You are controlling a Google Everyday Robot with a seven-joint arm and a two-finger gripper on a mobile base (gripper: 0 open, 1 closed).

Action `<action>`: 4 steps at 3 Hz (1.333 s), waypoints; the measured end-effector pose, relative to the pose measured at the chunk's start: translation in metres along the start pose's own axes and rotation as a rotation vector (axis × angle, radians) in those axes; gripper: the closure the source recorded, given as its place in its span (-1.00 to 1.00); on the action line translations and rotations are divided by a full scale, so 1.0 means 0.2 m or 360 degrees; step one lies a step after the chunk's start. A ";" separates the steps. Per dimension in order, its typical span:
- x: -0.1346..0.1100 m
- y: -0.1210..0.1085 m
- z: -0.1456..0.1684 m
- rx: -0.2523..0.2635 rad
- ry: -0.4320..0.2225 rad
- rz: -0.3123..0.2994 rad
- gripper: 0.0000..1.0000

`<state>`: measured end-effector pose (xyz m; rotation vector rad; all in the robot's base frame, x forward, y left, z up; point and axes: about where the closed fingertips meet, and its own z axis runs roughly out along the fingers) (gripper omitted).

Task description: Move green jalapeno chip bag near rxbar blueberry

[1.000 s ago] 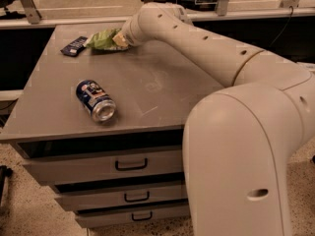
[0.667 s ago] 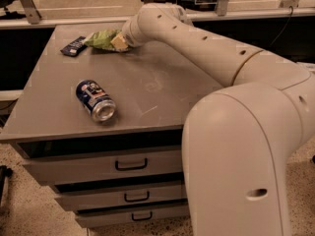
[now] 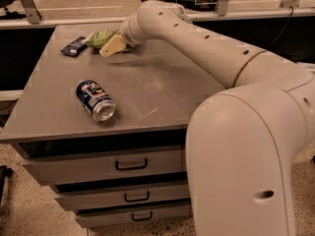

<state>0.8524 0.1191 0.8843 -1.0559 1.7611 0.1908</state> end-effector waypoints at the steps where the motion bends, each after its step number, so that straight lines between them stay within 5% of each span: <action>1: -0.02 -0.14 -0.15 0.0010 -0.0058 0.0062 -1.00; 2: -0.02 -0.44 -0.47 0.0046 -0.0169 0.0188 -1.00; 4: 0.07 -0.82 -1.02 0.0086 -0.0321 0.0297 -1.00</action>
Offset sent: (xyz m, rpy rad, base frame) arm 0.0018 -0.2159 0.1421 0.2854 -0.0307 -0.1004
